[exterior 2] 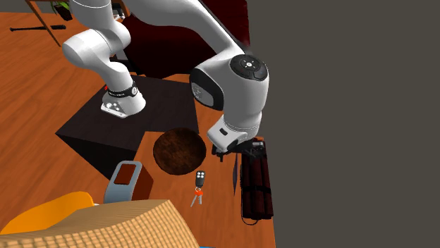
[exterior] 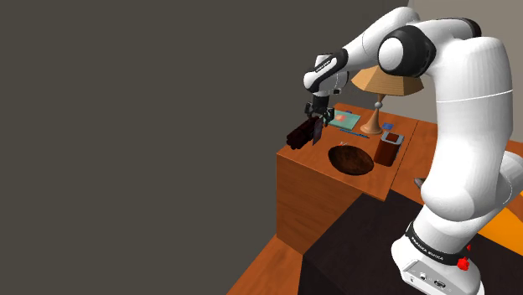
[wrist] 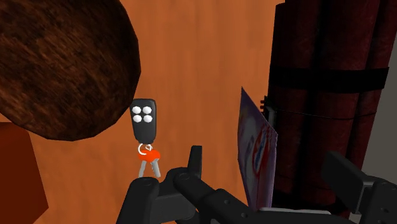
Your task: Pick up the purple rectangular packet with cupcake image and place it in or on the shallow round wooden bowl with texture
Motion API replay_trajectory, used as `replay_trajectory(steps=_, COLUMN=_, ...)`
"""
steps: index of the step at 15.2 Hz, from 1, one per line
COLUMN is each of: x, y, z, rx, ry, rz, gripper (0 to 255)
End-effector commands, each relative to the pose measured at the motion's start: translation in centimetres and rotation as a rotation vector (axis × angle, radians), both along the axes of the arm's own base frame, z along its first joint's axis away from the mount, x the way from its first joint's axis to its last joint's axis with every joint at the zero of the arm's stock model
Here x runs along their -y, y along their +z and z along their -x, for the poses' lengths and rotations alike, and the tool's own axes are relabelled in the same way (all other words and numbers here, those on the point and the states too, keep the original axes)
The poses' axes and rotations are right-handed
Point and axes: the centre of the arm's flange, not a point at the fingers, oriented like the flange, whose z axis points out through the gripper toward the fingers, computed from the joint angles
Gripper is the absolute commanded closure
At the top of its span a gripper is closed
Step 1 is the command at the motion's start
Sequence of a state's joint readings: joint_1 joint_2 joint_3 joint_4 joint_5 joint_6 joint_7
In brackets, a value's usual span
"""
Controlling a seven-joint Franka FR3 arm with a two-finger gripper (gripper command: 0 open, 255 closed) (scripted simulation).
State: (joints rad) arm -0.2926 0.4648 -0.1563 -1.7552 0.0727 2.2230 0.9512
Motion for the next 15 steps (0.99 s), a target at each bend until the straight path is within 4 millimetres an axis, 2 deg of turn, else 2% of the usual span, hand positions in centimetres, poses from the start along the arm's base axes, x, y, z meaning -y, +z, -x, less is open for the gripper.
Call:
replay_trajectory(steps=1, x=0.05, y=-0.85, z=-0.07, rx=0.000, ry=0.000, rz=0.000, gripper=0)
replay_trajectory(steps=9, x=0.05, y=-0.84, z=-0.07, rx=0.000, ry=0.000, rz=0.000, gripper=0)
replay_trajectory(steps=10, x=0.05, y=-0.84, z=-0.07, rx=0.000, ry=0.000, rz=0.000, gripper=255)
replay_trajectory(steps=15, x=0.05, y=-0.85, z=-0.07, rx=0.000, ry=0.000, rz=0.000, gripper=255)
